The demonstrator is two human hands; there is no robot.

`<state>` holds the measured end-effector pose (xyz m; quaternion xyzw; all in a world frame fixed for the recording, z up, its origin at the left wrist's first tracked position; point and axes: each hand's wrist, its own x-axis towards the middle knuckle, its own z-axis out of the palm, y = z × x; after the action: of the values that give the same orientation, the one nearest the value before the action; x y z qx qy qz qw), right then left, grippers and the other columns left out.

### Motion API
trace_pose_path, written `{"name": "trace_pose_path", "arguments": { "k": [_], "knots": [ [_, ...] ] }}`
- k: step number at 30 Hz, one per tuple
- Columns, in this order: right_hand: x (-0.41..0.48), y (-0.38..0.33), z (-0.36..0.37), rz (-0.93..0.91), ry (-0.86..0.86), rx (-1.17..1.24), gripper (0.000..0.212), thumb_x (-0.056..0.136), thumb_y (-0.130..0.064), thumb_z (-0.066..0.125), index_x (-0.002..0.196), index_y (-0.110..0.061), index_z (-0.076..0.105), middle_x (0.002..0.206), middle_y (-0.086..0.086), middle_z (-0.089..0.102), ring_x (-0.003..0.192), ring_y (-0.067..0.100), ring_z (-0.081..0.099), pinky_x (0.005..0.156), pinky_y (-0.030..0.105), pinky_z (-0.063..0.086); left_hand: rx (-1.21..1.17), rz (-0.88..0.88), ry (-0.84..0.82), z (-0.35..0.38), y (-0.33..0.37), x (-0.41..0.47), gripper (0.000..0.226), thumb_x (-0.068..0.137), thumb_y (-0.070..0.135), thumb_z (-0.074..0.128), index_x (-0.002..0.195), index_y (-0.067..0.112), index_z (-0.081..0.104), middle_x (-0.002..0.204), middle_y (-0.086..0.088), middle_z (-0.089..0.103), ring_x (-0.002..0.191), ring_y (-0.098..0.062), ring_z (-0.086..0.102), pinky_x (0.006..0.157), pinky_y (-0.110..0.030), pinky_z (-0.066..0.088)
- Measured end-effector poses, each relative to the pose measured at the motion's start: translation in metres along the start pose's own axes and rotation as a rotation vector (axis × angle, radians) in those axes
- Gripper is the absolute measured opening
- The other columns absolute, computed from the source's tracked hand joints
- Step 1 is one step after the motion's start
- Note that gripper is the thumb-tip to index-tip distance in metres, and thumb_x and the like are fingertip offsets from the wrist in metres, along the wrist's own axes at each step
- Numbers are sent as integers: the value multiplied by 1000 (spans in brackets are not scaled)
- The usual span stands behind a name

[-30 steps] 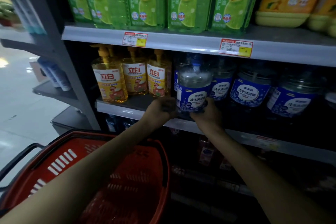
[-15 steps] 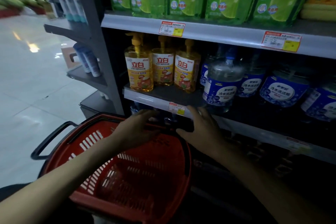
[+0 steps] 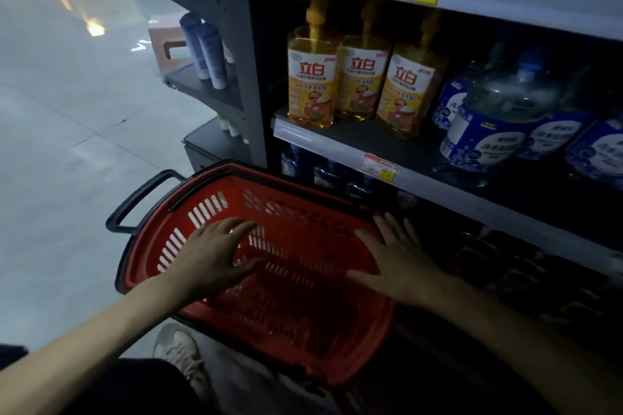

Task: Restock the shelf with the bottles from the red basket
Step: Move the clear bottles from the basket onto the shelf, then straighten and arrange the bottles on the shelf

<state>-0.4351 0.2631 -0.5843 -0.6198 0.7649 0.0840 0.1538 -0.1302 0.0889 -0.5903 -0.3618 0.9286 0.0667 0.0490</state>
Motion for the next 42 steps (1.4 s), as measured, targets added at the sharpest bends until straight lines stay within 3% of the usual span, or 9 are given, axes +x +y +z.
{"name": "trace_pose_path", "arguments": {
  "k": [4, 9, 13, 20, 23, 29, 35, 38, 42],
  "knots": [
    [2, 10, 30, -53, -25, -16, 102, 74, -92, 12, 160, -36, 16, 170, 8, -8, 151, 27, -28, 125, 48, -10, 45, -66, -93, 31, -20, -26, 112, 70, 99, 0, 158, 37, 33, 158, -3, 44, 142, -25, 47, 115, -45, 39],
    [2, 13, 57, -49, 111, -23, 83, 87, -84, 19, 150, -36, 43, 171, 5, 0, 147, 23, -39, 124, 48, 10, -22, -145, -137, 48, -23, -42, 131, 55, 98, -24, 156, 40, 36, 158, -1, 44, 143, -23, 45, 117, -44, 34],
    [2, 3, 58, -29, 134, 27, 77, 89, -80, 24, 147, -35, 48, 171, 2, -2, 147, 20, -38, 121, 45, 10, -50, -139, -72, 52, -33, -39, 119, 65, 97, -17, 150, 41, 45, 147, 6, 54, 133, -17, 53, 111, -39, 41],
    [17, -25, 61, 21, 157, 69, 101, 75, -91, -3, 144, -38, 48, 170, 5, -1, 152, 30, -29, 126, 56, 6, 53, -194, 76, 56, -69, -37, 82, 88, 83, 16, 134, 35, 64, 133, 4, 65, 120, -19, 62, 101, -43, 46],
    [25, -42, 60, 21, 153, 78, 91, 80, -89, 6, 143, -37, 49, 170, 7, -1, 151, 31, -30, 125, 56, 3, 95, -305, 174, 54, -84, -40, 73, 91, 77, 28, 124, 28, 72, 122, -2, 72, 114, -26, 65, 102, -52, 44],
    [36, -72, 57, 44, 162, 100, 76, 86, -80, 19, 138, -36, 51, 169, 9, 0, 151, 31, -30, 126, 54, 0, 13, -645, 215, 48, -77, -55, 53, 95, 67, 45, 122, 29, 72, 119, -4, 72, 129, -31, 54, 115, -69, 18],
    [50, -78, 63, 62, 194, 78, 83, 82, -84, 13, 135, -36, 55, 169, 12, 10, 153, 32, -25, 124, 58, 7, -148, -624, 168, 52, -65, -57, 53, 92, 75, 45, 114, 37, 73, 122, 4, 68, 138, -27, 44, 113, -71, -13],
    [53, -99, 57, 63, 198, 126, 80, 84, -86, 18, 133, -36, 55, 169, 11, 8, 153, 31, -25, 124, 62, 4, -145, -619, 184, 49, -94, -53, 54, 91, 73, 50, 119, 33, 72, 124, 0, 67, 135, -26, 47, 115, -71, -9],
    [60, -147, 48, 28, 235, 206, 83, 82, -88, 20, 134, -33, 55, 168, 14, 11, 151, 33, -28, 124, 60, 2, -41, -668, 232, 44, -127, -47, 48, 95, 62, 53, 125, 27, 69, 125, -7, 67, 130, -32, 49, 115, -66, 19]
  ]
}}
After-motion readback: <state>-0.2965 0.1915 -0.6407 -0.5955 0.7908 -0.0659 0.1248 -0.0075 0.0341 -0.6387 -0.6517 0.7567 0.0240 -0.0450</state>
